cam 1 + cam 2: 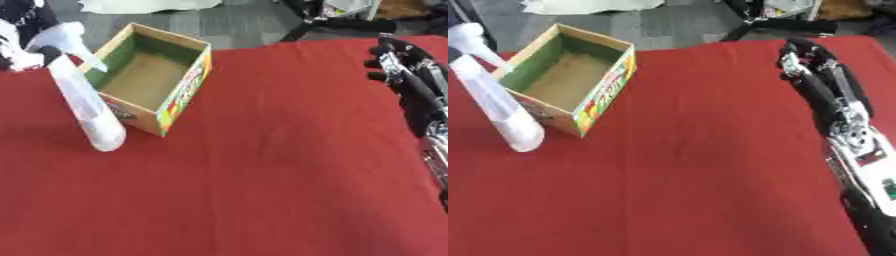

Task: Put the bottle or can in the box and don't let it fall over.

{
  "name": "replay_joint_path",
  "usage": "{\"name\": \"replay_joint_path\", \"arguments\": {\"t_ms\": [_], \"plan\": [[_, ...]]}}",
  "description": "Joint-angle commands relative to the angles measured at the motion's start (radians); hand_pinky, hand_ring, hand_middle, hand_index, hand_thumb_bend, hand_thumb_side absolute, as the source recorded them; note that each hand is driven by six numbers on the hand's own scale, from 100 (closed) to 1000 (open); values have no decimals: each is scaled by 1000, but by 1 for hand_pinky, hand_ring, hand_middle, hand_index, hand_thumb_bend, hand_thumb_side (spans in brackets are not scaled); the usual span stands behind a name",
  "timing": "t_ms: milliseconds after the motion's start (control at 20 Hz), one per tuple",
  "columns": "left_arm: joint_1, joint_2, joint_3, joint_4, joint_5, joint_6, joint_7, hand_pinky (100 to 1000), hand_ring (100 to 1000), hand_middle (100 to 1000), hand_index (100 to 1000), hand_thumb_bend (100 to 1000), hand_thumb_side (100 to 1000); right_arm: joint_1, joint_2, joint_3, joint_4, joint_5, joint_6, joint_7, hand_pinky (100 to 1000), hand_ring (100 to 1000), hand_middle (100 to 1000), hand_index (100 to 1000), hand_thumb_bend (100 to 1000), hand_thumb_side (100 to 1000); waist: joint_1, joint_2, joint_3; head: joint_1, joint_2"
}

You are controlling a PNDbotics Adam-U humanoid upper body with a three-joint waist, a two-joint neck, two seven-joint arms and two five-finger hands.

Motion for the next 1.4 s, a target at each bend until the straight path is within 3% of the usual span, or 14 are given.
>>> {"name": "replay_joint_path", "arguments": {"t_ms": [50,300,500,900,1400], "plan": [[-28,29,32,-18,11,0,9,468,432,497,529,120,100,-6,-19,-9,-5,-5,-3,-2,815,790,767,846,100,490,2,-26,3,-6,2],[-29,31,39,-22,20,2,13,468,432,497,529,120,100,-5,-21,-10,-5,-5,-3,-3,815,790,767,846,100,490,2,-27,4,-8,4],[-80,13,78,6,26,19,49,461,431,497,525,100,100,-6,-26,-9,-7,-3,-3,-2,815,790,767,846,100,485,9,-33,5,-23,12],[-162,-47,97,116,-49,18,119,453,426,493,520,100,100,-23,-29,0,-12,1,-1,8,816,790,767,846,100,485,22,-27,-21,-31,0],[-198,-82,128,217,-131,15,226,447,424,492,517,100,100,-36,-25,4,-14,-1,-1,11,816,790,767,846,100,492,31,-9,-54,-15,-8]]}}
